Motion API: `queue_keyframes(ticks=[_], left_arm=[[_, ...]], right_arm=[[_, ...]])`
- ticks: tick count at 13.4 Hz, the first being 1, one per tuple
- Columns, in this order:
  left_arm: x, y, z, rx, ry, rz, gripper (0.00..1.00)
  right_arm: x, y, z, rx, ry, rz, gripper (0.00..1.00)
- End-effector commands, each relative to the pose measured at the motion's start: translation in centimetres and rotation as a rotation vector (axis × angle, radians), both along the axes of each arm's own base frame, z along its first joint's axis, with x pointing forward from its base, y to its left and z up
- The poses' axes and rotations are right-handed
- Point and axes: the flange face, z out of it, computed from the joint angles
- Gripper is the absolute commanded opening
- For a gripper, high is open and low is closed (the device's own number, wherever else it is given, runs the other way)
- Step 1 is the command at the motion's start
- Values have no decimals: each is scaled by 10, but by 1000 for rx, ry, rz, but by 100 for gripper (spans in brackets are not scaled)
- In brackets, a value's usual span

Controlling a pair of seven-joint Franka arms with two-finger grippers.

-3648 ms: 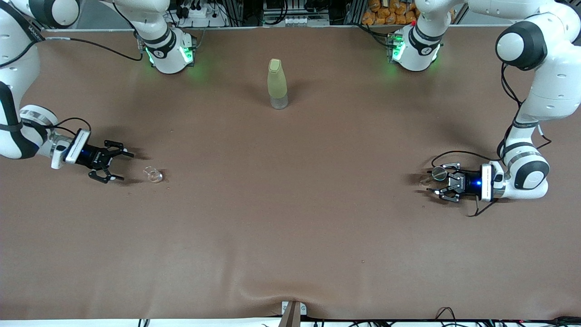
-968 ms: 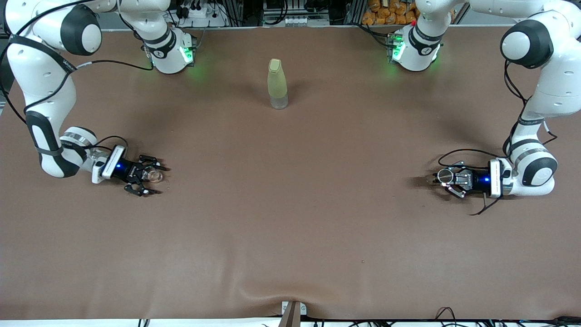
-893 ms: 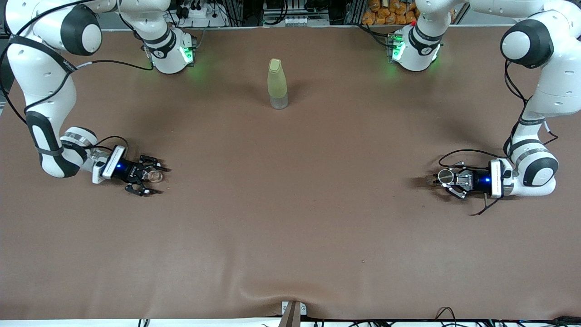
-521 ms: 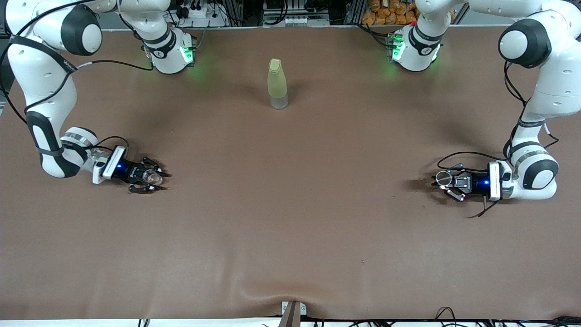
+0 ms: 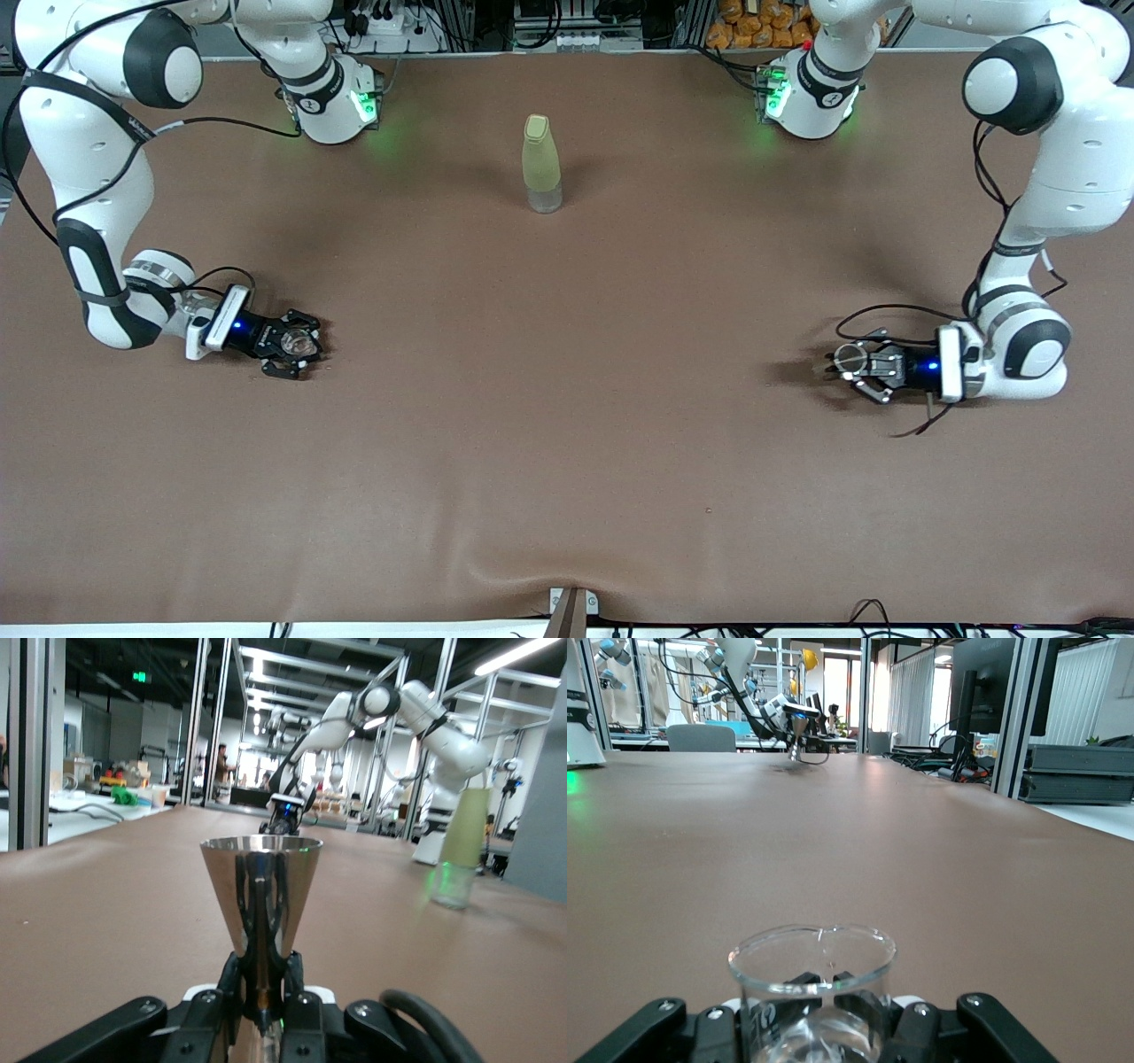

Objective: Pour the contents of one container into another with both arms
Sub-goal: 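Lift the jigger and beaker, bringing both grippers together mid-table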

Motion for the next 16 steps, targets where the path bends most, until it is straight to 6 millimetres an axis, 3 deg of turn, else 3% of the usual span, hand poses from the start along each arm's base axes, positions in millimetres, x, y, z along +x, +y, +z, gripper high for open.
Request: queue_keyframes(ticks=[1,5,10,12,16], left_arm=[[17,-55,9,26,7,19,0],[38,-167,10,23,-2,105,0],[25,-305,11,-12,19,172,0],[22,-327,21,-28,14,173,0],[4,-365,13,18,16,137,0]], right_arm=[[-5,14,0,-6,-257,44,0],[8,35,29,63,-218,82,0],[24,63,79,138,-129,132,0],[28,69,110,140,-108,181,0],[24,91,163,162,-6,241,0]])
